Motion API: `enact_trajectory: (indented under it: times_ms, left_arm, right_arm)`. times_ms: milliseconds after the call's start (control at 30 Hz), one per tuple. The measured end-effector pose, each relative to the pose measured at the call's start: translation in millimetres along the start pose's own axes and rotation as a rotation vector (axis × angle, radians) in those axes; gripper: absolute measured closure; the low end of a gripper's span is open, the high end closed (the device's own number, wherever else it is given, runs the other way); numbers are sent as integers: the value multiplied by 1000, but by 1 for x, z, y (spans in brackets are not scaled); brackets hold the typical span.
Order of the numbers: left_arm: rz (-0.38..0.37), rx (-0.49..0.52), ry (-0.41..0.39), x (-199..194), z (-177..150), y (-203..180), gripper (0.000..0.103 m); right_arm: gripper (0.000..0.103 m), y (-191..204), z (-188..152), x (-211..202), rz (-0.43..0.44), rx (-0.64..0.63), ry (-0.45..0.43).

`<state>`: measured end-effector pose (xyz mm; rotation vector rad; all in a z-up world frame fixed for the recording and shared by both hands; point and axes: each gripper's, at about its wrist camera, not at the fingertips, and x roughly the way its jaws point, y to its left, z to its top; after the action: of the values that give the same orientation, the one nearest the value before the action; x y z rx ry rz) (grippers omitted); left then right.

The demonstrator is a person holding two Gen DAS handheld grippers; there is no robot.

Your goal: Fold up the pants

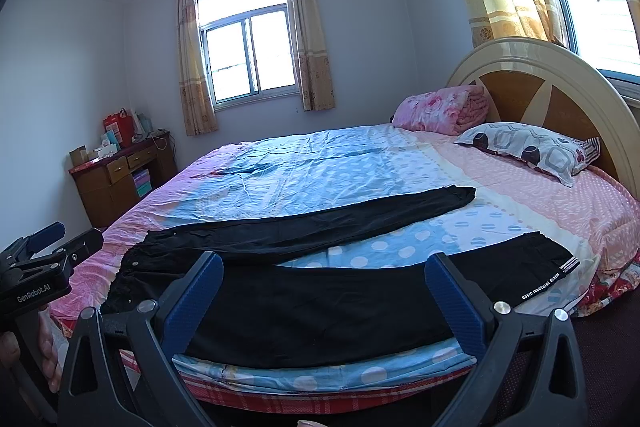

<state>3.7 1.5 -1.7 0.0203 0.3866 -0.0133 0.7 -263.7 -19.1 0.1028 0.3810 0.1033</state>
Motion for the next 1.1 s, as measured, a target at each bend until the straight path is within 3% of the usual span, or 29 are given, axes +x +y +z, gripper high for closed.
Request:
enact_trajectory:
  times_ms: [1100]
  left_arm:
    - [-3,-3,6,1,-1,3,0]
  right_arm:
    - [1,0,-3,4,-2,-3,12]
